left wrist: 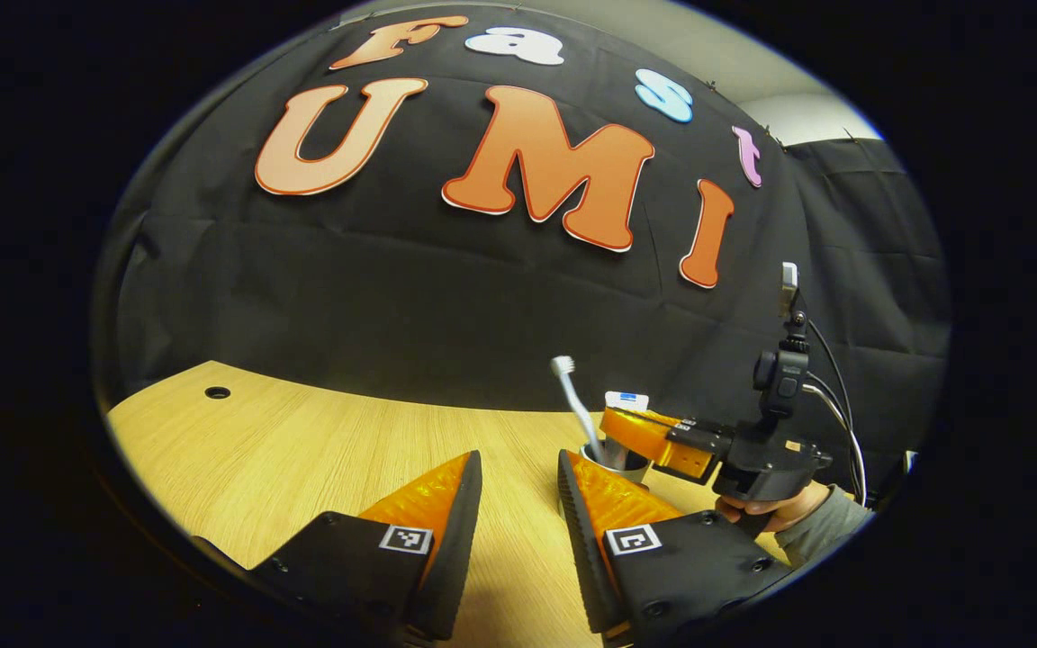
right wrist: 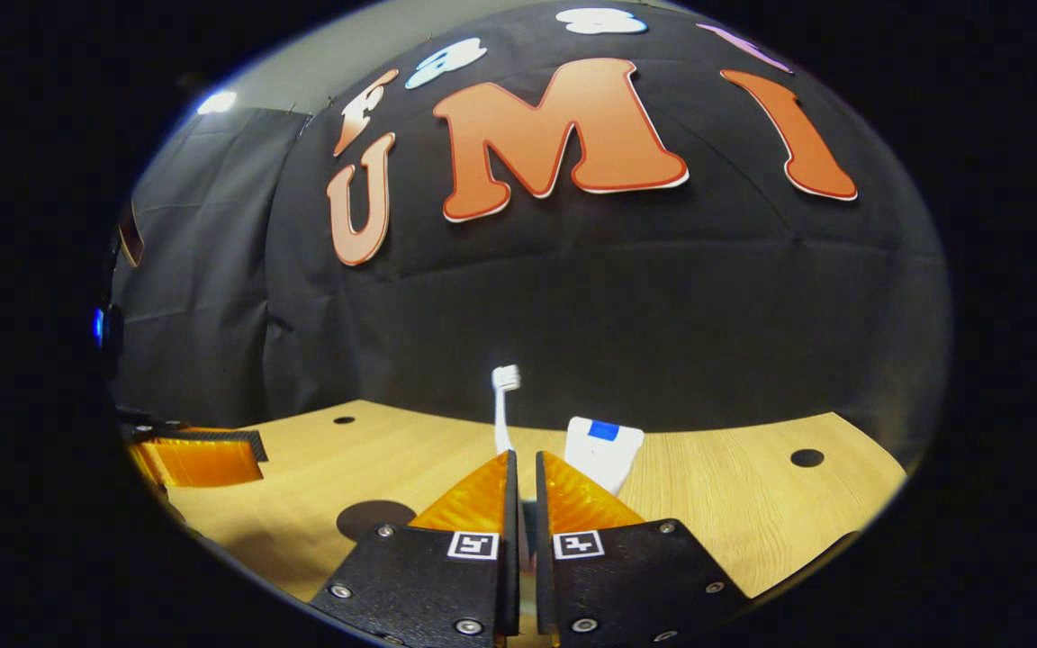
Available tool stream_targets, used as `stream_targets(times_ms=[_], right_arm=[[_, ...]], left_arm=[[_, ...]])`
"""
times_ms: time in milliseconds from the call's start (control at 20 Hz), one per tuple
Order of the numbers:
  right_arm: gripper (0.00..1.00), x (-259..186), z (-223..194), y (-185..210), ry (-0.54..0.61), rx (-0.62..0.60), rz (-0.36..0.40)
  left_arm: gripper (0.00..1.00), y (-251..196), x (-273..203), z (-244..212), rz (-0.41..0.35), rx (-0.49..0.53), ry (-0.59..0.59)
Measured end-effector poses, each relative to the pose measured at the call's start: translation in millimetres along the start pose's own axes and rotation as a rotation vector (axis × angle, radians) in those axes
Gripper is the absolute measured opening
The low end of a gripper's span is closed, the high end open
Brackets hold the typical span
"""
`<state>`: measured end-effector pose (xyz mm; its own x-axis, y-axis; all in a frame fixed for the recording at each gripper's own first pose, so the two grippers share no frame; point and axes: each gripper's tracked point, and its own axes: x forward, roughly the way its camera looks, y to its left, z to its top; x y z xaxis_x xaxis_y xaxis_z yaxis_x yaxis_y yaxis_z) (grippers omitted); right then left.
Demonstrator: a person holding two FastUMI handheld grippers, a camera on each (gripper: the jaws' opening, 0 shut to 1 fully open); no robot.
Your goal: Put the toothbrush and toothpaste on the desktop into the cup, then pick up the cup and place it on the coaster on the desktop.
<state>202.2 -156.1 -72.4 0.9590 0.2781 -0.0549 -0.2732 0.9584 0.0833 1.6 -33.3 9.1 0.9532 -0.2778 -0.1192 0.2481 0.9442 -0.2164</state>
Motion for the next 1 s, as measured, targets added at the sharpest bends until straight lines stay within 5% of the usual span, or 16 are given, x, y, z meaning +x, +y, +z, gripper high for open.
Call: stream_targets(times_ms=[200, 600, 750, 1000], right_arm=[[0.13, -28.5, -16.2, 0.1, 0.153, 0.011, -0.047], [0.57, -65.8, -26.3, 0.7, 0.43, 0.207, -0.17], [0.62, -71.8, -25.5, 15.0, 0.53, 0.311, -0.156], [0.63, -70.1, -25.1, 25.4, 0.652, 0.308, -0.203]], left_arm=[[0.56, -0.9, -14.7, 0.6, -0.008, -0.013, 0.01], [0.56, 18.2, -40.6, -17.3, 0.006, -0.022, 0.046], [0.6, 24.6, -47.1, -32.8, 0.005, -0.052, 0.079], [0.69, 41.2, -62.5, -50.9, 0.015, -0.043, 0.138]])
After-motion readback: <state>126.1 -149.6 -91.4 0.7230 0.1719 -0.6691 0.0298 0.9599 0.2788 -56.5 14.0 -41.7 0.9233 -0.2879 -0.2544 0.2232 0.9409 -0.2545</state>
